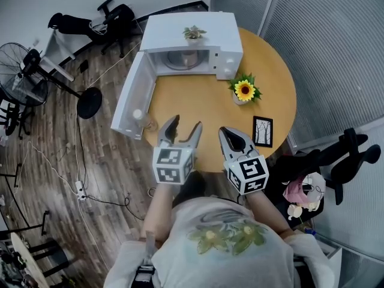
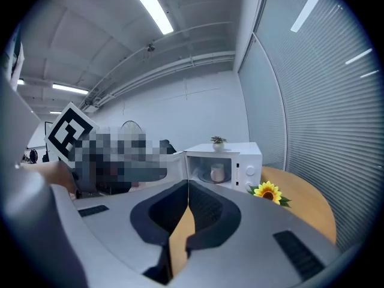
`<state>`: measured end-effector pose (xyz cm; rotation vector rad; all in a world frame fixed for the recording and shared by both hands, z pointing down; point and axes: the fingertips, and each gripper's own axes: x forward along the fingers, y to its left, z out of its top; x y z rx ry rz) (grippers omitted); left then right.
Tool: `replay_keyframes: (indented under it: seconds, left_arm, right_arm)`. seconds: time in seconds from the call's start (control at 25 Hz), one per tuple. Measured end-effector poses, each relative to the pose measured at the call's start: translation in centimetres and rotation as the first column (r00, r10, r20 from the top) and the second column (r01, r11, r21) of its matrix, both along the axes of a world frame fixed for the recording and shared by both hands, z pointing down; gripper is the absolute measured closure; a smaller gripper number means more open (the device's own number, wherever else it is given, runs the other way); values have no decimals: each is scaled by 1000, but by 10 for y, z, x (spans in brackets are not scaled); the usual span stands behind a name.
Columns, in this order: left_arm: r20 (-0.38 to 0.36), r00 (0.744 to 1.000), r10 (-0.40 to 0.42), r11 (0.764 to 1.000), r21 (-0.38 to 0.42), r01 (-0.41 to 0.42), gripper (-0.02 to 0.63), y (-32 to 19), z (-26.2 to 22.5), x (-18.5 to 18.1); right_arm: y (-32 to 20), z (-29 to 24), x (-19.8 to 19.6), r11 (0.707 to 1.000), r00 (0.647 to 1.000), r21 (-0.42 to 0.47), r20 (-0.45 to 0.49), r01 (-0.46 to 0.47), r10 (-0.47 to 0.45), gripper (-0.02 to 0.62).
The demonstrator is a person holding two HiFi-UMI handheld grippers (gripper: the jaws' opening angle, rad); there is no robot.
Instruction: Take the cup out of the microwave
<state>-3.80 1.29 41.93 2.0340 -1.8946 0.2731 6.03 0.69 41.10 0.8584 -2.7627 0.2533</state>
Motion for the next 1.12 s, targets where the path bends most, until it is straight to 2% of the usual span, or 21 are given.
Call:
replay_keyframes:
  seconds: [0.36,0.68,1.12]
  left_arm:
    - [-12,999,40,997,-60,-41,342,-30,17,-19]
    - [6,999,39,991,-125,-38,342,-70,34,-38]
    - [-30,998,48,985,-167,-52,343,-122,47,-63]
  right_arm:
    - [-27,5,-23,1000,1000,-14,-16,-21,21,578]
    - [-52,10,-32,997,998,-47,-14,-57,56,578]
    - [-86,16,-43,993,995,-77,-32,-94,92,578]
